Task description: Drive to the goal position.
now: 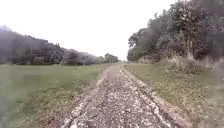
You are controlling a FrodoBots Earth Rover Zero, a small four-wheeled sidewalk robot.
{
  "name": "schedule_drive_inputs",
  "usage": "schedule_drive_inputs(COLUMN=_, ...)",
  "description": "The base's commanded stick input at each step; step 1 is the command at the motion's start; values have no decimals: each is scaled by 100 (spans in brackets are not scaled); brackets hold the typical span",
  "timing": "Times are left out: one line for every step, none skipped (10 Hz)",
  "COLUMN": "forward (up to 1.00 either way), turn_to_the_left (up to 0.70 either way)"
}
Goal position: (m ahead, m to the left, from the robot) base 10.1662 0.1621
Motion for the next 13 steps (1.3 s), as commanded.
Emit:
schedule_drive_inputs(forward=53, turn_to_the_left=0)
schedule_drive_inputs(forward=53, turn_to_the_left=0)
schedule_drive_inputs(forward=53, turn_to_the_left=0)
schedule_drive_inputs(forward=53, turn_to_the_left=0)
schedule_drive_inputs(forward=53, turn_to_the_left=0)
schedule_drive_inputs(forward=53, turn_to_the_left=-1)
schedule_drive_inputs(forward=53, turn_to_the_left=-3)
schedule_drive_inputs(forward=53, turn_to_the_left=-5)
schedule_drive_inputs(forward=52, turn_to_the_left=-34)
schedule_drive_inputs(forward=52, turn_to_the_left=-49)
schedule_drive_inputs(forward=52, turn_to_the_left=-20)
schedule_drive_inputs(forward=52, turn_to_the_left=-5)
schedule_drive_inputs(forward=52, turn_to_the_left=0)
